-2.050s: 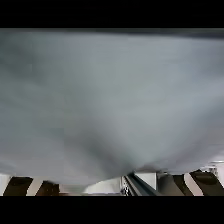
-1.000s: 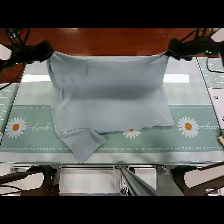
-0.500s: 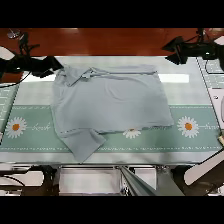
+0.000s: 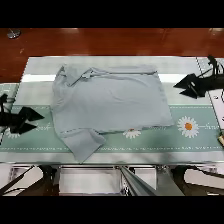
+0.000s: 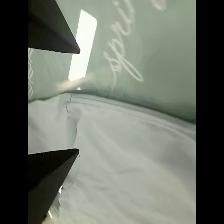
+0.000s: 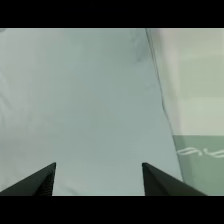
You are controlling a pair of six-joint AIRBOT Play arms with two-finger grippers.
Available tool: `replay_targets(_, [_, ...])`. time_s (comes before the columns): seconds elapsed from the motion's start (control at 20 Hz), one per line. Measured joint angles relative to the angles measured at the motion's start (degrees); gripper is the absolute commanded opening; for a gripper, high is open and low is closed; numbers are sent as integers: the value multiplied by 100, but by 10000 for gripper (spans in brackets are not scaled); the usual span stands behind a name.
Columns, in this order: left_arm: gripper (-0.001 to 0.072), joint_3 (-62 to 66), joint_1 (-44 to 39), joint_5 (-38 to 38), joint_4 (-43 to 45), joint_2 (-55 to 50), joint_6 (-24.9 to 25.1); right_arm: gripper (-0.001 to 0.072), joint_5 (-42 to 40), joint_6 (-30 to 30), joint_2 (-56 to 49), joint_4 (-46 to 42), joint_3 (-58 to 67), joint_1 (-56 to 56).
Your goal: Fold the shirts.
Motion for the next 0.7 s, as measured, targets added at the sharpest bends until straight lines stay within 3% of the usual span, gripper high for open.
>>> replay_targets(0.25, [700,-1416,522,251,-695,551,243,614,-647,-540,1143,691,-2140,-46])
replay_targets(0.7, [699,-1980,-807,1233,-1471,640,358,615,-435,-975,1543,1113,-2975,-76])
